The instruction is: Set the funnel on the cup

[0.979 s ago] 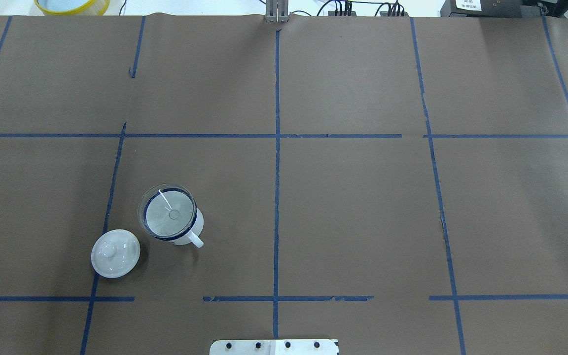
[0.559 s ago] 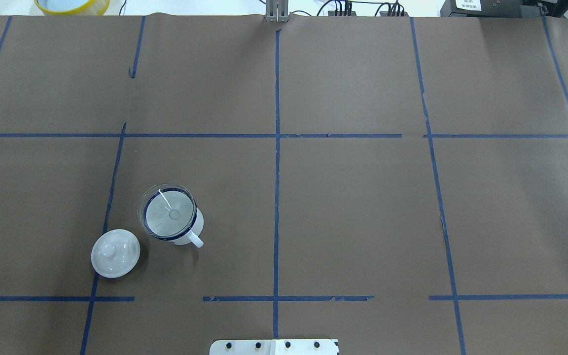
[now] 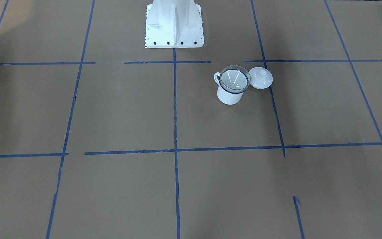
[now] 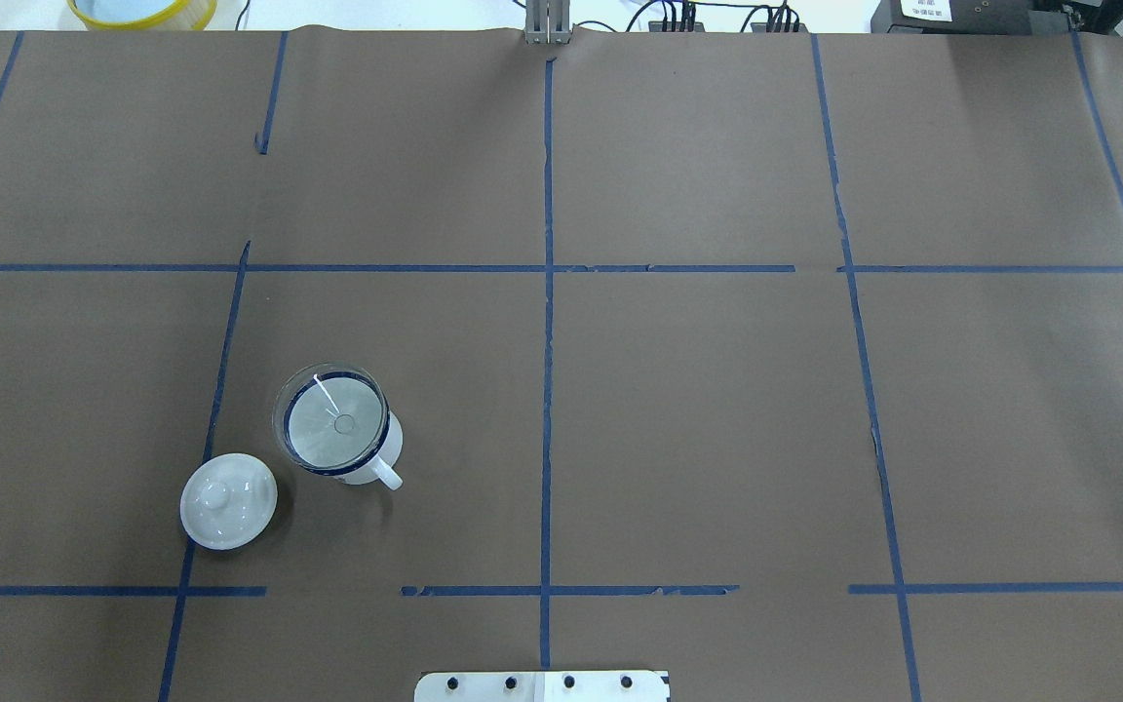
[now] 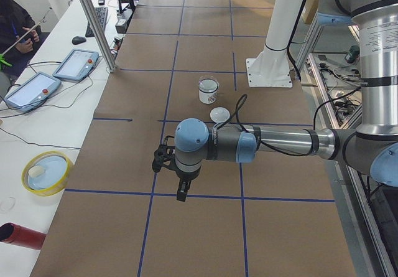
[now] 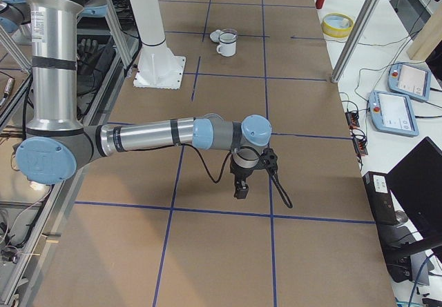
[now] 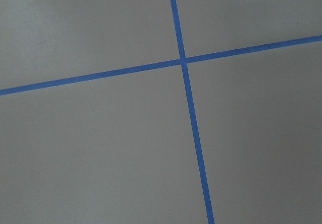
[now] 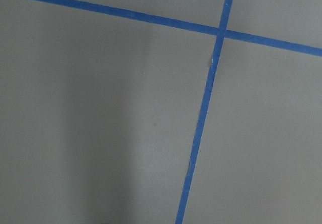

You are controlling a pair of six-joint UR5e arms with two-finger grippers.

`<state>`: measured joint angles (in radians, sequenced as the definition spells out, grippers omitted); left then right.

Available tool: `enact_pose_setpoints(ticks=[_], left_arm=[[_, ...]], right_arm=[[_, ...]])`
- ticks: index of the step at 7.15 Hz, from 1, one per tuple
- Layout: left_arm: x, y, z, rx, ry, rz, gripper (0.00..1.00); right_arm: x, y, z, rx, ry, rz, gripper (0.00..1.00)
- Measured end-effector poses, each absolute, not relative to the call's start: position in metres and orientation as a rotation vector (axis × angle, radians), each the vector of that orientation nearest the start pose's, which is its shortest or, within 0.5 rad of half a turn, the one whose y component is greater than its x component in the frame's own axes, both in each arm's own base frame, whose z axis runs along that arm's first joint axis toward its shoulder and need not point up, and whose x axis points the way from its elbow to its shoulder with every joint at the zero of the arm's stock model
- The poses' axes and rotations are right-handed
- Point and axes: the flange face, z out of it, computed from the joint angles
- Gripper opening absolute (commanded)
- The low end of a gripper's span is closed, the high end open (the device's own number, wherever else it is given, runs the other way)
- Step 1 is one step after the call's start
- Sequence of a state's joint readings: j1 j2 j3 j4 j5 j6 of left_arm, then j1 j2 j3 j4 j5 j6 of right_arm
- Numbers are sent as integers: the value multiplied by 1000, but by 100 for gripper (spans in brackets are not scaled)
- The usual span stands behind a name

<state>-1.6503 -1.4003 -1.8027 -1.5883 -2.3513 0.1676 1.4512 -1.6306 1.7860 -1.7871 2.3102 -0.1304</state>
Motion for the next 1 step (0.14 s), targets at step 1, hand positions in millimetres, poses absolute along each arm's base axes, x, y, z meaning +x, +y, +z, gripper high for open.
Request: enact_pose_setpoints(ticks=[1], left_arm=[[-97,-419,619,173,764,117,100]], right_arm=[[11,-462,606,-54,-741,-216,100]])
